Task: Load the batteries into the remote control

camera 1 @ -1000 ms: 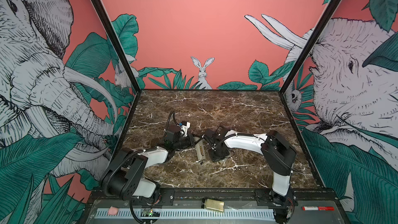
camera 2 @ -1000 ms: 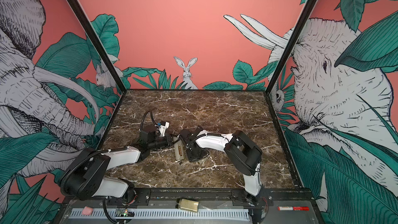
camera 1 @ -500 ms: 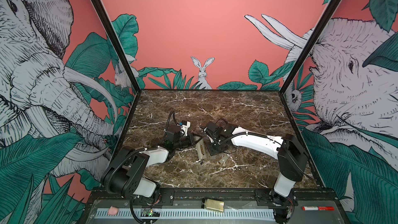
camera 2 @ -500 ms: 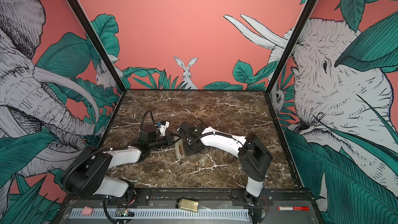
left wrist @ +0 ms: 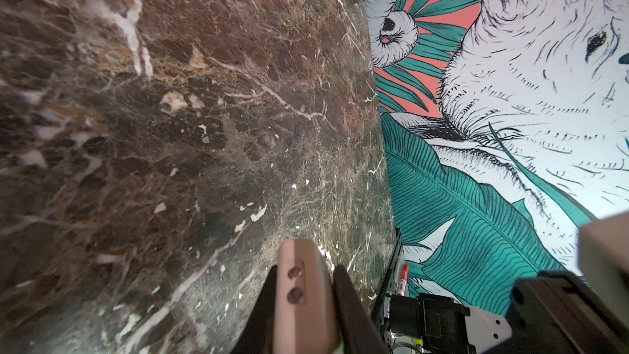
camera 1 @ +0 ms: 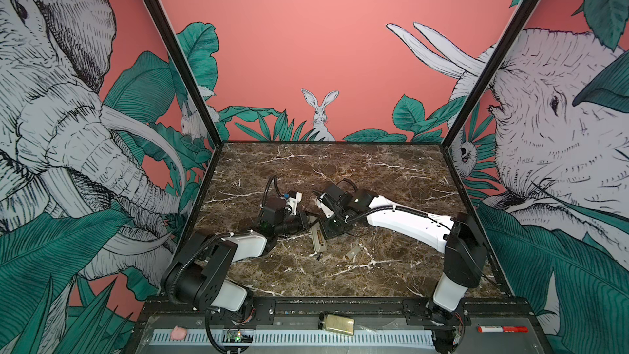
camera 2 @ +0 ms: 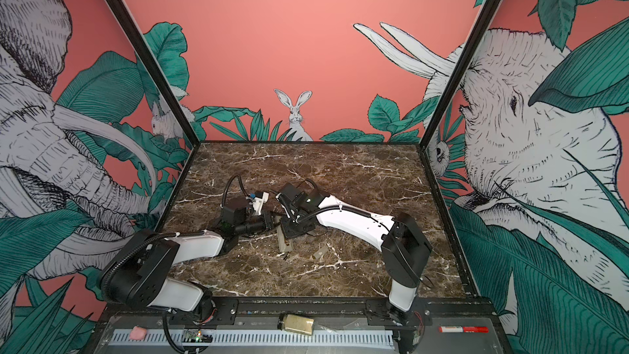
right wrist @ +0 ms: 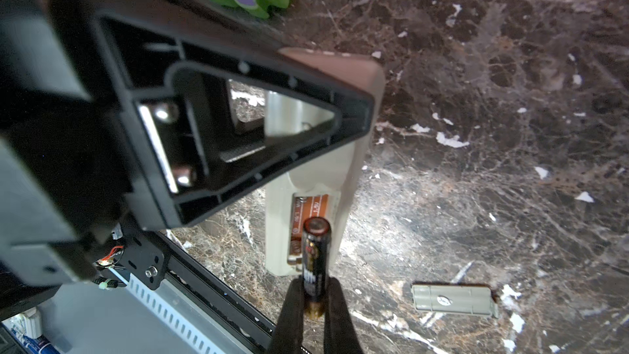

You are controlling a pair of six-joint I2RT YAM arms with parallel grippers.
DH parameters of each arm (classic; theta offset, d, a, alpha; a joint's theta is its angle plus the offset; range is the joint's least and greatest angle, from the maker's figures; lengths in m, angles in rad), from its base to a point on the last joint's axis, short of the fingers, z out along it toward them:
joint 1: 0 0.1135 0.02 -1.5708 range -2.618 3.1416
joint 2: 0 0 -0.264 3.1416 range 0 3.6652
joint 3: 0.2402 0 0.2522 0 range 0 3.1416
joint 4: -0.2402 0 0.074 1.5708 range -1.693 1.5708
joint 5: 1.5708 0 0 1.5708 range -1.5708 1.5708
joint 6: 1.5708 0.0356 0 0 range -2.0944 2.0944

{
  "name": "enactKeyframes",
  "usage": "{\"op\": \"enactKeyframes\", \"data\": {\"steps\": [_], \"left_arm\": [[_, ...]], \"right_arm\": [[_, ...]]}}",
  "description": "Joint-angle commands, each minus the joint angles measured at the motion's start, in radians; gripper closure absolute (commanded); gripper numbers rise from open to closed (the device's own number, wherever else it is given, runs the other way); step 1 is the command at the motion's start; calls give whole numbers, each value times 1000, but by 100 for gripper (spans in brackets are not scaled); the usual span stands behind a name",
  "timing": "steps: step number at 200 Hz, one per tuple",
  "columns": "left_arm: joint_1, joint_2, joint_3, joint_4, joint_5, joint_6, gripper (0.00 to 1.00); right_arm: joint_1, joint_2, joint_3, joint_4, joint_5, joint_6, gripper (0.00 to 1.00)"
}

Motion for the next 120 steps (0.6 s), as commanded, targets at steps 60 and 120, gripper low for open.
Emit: {"op": "enactKeyframes", "data": {"steps": [60, 120], "left_arm": [[-5, 13, 0, 88, 21, -36, 100], [-5, 15, -2, 96, 23, -38, 100]], "right_arm": [[7, 40, 27, -27, -32, -11, 100], [7, 47, 30, -43, -21, -2, 100]]}}
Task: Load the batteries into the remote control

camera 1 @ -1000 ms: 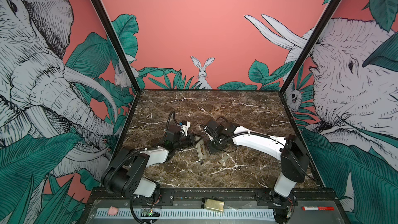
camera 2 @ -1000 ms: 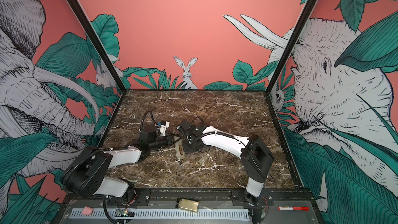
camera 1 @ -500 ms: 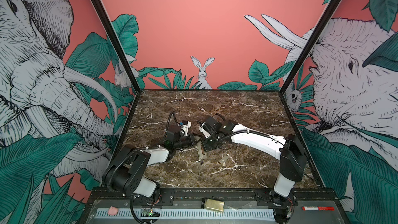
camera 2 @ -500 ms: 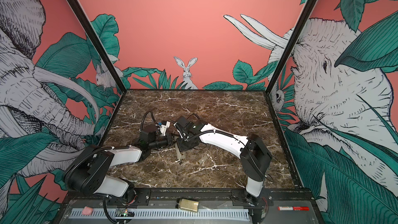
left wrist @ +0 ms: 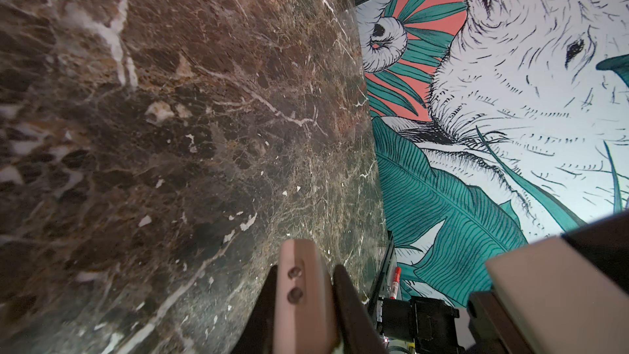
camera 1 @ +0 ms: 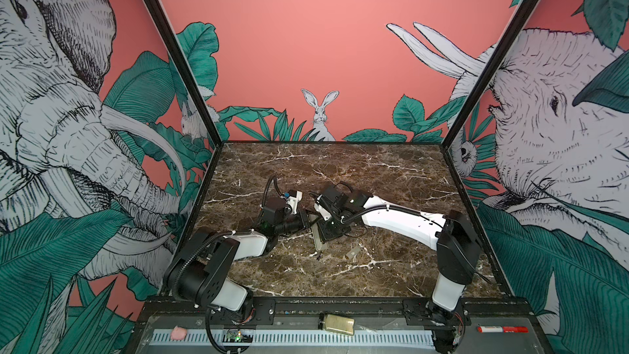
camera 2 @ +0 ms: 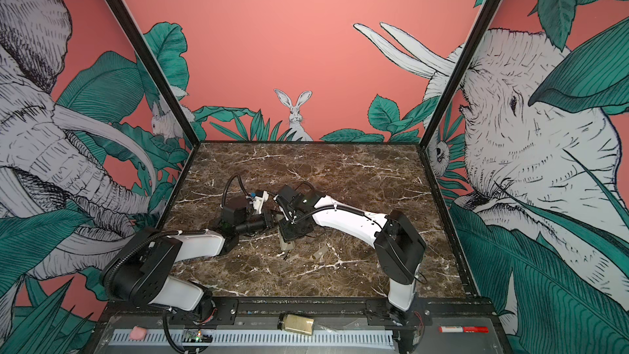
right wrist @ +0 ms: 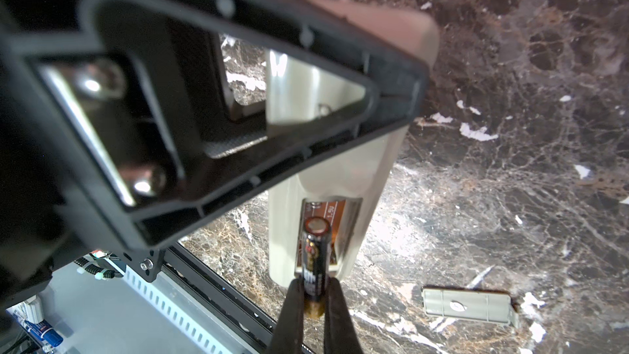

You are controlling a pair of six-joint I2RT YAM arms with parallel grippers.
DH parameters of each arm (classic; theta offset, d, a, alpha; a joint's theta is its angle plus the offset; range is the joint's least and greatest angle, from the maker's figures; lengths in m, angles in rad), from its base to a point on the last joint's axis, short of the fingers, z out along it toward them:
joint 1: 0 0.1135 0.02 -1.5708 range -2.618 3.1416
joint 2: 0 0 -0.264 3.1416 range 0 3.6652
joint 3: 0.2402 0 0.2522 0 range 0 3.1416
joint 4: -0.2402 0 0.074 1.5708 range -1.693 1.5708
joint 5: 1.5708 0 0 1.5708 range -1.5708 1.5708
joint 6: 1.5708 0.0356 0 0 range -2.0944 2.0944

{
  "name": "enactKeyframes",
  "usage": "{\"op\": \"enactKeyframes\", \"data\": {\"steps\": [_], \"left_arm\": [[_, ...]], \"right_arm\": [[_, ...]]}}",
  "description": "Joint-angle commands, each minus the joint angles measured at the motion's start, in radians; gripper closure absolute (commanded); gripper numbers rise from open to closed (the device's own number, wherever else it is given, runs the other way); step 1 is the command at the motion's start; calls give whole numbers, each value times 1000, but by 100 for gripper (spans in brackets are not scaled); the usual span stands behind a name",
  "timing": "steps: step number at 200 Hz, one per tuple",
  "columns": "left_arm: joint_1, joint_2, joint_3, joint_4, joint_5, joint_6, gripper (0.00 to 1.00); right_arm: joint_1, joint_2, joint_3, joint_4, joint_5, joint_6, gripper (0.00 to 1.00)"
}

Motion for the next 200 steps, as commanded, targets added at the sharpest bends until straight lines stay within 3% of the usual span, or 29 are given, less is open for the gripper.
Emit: {"op": "enactKeyframes", "data": {"steps": [1, 89, 200], "left_arm": [[-4, -3, -2, 40, 14, -12, 100], [-5, -9, -4, 48, 18, -18, 100], [-5, 67, -14, 299, 79, -132, 100]], "right_arm": [[6, 11, 28, -26, 4, 8, 100], [6, 12, 24, -23, -13, 6, 100], [9, 18, 45, -48, -18, 5, 100]]}}
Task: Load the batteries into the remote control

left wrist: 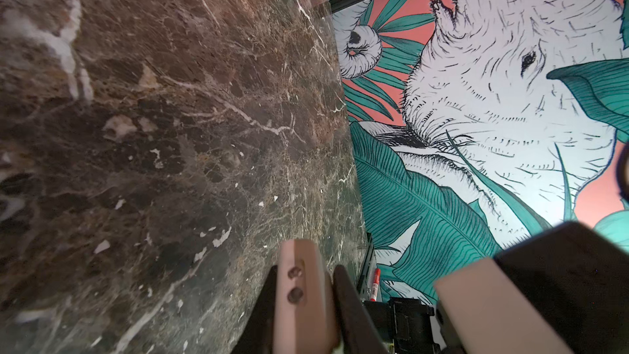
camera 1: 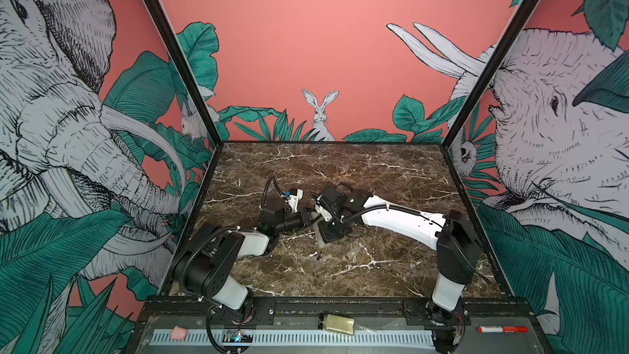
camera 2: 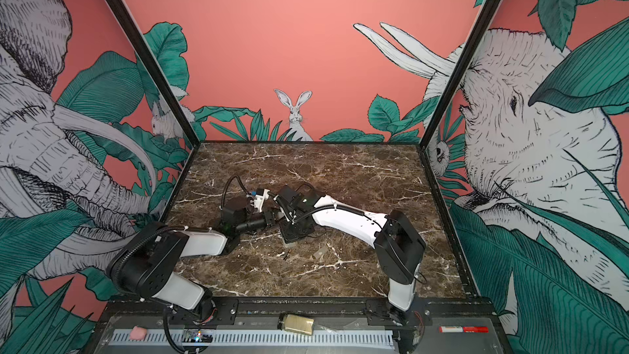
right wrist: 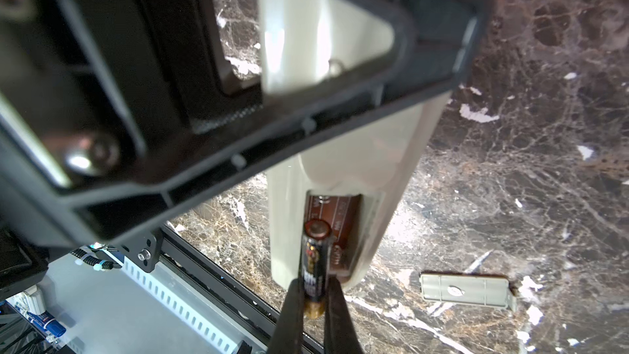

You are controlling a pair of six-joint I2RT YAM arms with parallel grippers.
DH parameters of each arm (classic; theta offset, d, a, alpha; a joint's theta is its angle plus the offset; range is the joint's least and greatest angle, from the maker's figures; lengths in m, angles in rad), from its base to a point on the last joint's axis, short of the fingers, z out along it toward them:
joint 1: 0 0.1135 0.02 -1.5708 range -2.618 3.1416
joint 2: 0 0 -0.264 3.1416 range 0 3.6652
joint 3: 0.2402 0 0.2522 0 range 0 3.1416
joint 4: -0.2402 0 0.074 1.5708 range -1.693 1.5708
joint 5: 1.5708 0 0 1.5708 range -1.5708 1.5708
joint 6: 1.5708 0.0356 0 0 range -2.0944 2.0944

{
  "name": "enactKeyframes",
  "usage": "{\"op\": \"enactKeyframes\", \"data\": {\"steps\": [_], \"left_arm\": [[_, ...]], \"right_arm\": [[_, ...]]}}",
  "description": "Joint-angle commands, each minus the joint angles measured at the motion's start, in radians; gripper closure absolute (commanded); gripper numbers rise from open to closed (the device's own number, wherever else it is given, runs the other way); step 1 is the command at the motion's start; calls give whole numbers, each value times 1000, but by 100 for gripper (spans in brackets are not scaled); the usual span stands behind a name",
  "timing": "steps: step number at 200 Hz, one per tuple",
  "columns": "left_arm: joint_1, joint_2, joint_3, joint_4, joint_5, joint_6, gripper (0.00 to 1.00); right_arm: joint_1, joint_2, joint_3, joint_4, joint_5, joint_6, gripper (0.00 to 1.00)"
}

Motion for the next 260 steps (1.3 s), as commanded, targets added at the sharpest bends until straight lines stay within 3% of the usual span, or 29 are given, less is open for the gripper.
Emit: {"op": "enactKeyframes", "data": {"steps": [1, 115, 228, 260], "left_arm": [[-5, 2, -5, 122, 37, -41, 100], [-5, 78, 50, 306, 184, -120, 100], [-5, 95, 102, 441, 186, -226, 100], [-5, 106, 118, 467, 198, -247, 100]], "right_arm": [[7, 13, 33, -8, -8, 4, 100], [7, 0, 72, -55, 21, 5, 100], [7, -28, 190, -158, 66, 31, 100], [7, -37, 198, -178, 76, 25, 91]]}}
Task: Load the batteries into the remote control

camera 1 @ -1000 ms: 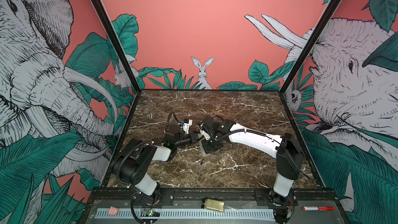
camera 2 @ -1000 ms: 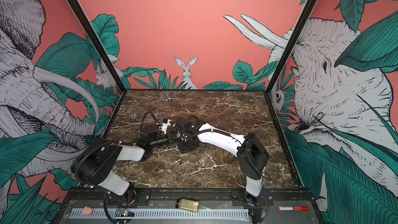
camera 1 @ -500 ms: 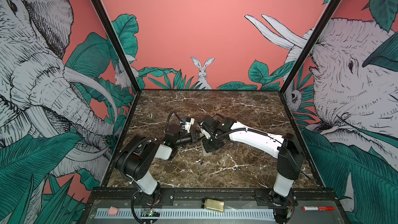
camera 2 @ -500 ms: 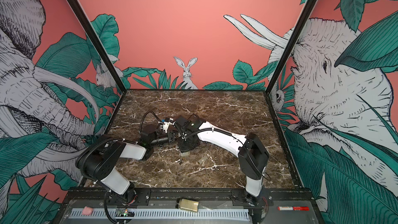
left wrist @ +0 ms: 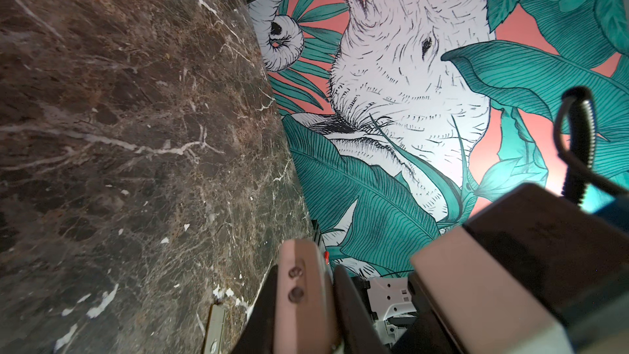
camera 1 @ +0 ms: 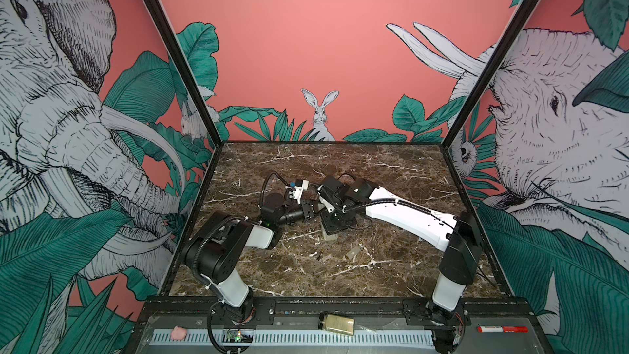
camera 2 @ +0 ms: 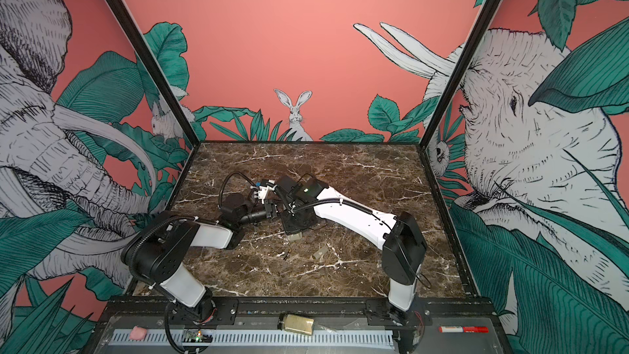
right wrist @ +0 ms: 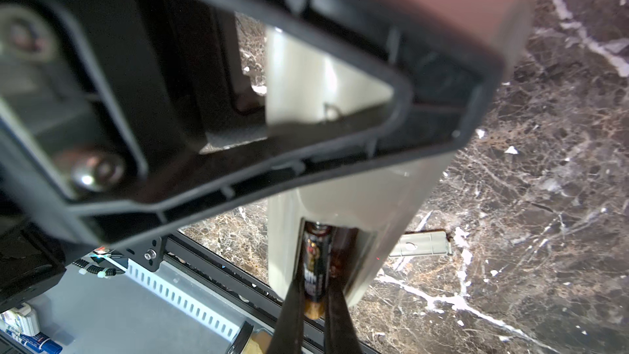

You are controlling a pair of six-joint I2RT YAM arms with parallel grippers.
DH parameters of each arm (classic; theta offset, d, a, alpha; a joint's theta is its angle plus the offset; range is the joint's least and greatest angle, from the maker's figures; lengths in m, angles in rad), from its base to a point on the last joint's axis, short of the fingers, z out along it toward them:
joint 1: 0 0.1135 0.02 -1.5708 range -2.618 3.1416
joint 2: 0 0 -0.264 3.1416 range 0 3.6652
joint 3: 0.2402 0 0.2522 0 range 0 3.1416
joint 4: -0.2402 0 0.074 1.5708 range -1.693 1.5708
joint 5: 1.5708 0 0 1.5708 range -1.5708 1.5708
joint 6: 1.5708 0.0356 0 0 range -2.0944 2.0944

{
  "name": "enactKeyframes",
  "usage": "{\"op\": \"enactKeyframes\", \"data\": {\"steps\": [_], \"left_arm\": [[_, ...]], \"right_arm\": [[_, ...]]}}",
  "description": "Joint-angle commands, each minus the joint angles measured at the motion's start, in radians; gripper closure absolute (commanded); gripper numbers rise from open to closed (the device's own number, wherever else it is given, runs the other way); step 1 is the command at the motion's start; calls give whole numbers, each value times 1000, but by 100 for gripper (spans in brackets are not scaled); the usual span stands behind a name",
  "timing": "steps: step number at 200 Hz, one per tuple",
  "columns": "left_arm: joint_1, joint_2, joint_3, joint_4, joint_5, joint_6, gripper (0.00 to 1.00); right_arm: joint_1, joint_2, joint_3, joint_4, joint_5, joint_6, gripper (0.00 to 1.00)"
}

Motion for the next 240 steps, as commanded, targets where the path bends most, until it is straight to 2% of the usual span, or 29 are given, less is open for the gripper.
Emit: {"op": "enactKeyframes", "data": {"steps": [1, 36, 240], "left_arm": [[-7, -5, 44, 129, 23, -71, 100], [-7, 19, 41, 182, 28, -104, 100], [-7, 2, 42, 170, 40, -113, 100]], "right_arm": [[11, -19, 22, 27, -19, -1, 91], [11, -24, 27, 24, -13, 1, 87], [12, -38, 48, 25, 0, -1, 72]]}}
